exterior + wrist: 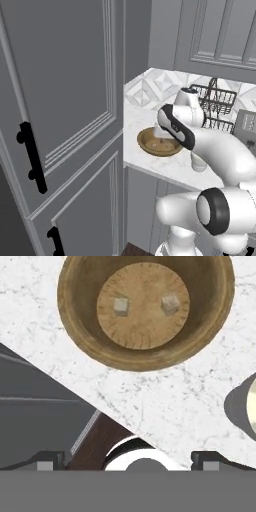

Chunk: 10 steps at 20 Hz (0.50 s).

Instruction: Grab a lemon wedge from the fridge and one ice cube from the ice bowl, and put them in the glass of lemonade.

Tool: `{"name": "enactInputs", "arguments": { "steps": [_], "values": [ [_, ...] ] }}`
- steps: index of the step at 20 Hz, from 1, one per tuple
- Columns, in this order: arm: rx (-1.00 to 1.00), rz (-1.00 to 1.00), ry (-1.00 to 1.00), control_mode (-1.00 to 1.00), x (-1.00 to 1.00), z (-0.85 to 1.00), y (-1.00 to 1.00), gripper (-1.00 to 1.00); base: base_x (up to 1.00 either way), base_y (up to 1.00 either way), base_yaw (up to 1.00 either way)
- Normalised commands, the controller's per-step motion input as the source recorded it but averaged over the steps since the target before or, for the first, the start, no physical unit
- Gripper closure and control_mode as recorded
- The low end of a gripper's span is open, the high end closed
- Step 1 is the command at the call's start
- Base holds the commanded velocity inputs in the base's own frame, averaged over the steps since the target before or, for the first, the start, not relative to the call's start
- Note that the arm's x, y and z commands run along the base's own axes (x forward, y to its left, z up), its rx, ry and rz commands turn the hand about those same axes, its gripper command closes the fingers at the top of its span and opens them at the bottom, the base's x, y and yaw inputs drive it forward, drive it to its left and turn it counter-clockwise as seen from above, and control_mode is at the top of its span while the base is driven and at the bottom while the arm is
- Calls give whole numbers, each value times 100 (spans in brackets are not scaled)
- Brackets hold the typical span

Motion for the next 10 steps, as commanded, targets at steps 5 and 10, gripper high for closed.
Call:
{"name": "enactInputs", "arguments": {
  "steps": [5,10],
  "values": [
    [0,1,9,-100,59,-5,-15,-100,0,0,0],
    [0,8,23,-100,64,-23,-25,-100,0,0,0]
  ]
}}
